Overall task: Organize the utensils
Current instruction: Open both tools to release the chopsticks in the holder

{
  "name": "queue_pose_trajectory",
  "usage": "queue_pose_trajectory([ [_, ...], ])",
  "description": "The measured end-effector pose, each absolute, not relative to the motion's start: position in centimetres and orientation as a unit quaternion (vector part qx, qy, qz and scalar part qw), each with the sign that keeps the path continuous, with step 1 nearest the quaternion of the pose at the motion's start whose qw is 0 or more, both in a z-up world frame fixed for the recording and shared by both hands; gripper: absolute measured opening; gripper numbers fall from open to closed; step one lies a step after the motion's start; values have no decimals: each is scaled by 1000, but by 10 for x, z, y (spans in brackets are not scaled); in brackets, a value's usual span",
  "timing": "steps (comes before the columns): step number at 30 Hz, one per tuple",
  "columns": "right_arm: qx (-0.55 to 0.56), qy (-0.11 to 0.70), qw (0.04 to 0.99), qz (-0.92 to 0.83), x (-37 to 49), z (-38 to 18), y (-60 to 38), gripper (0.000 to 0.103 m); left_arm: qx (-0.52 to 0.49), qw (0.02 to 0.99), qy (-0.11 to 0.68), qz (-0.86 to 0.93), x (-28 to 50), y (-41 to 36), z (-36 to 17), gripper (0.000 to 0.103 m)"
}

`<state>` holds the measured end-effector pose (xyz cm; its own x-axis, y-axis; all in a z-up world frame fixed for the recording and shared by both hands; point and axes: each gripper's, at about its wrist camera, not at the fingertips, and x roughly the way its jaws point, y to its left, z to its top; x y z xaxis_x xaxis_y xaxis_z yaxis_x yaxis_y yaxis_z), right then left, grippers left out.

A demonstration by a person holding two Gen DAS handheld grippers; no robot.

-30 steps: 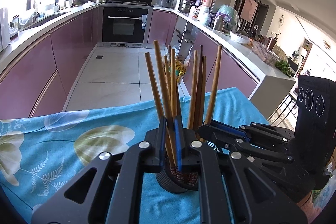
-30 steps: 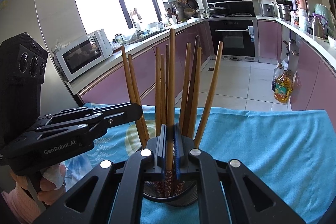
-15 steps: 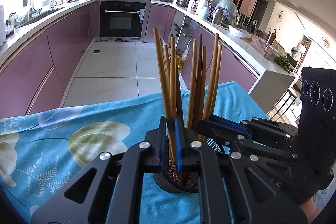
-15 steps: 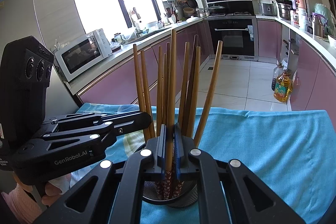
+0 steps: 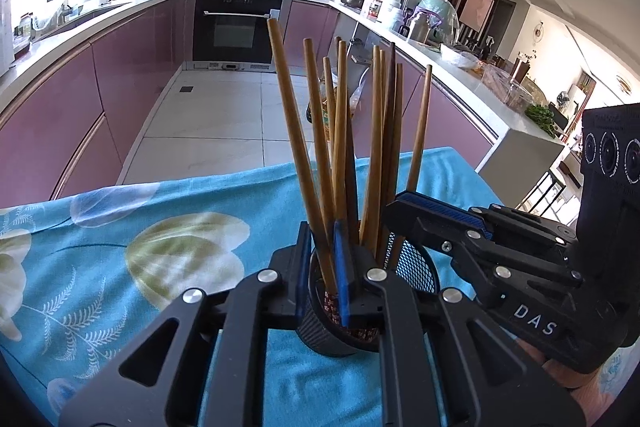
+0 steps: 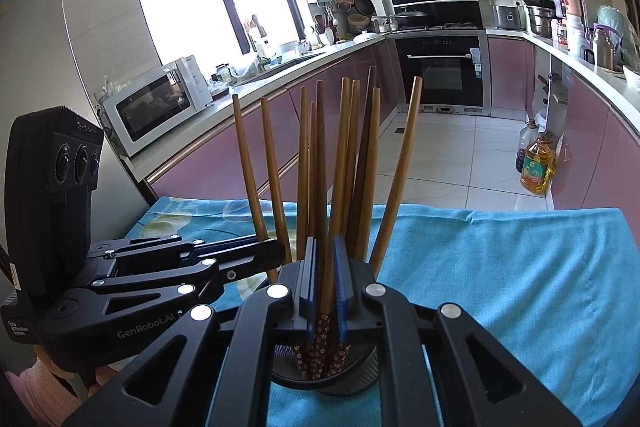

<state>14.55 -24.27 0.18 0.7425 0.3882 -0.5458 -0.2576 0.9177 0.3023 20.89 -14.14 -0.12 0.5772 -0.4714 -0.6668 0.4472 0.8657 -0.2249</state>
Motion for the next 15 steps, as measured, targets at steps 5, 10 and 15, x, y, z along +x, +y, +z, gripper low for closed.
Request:
queue_pose_trajectory([
  [5, 98, 296, 936, 165, 129, 4, -244, 30, -12, 901, 359, -245, 190, -128, -5, 34],
  [10, 81, 267, 950, 140, 104, 3, -244, 65, -17, 926, 309, -216, 161, -102, -1, 65],
  [15, 59, 235, 964, 110, 80, -2, -238, 95, -13, 955, 244, -166, 125, -74, 7, 98],
])
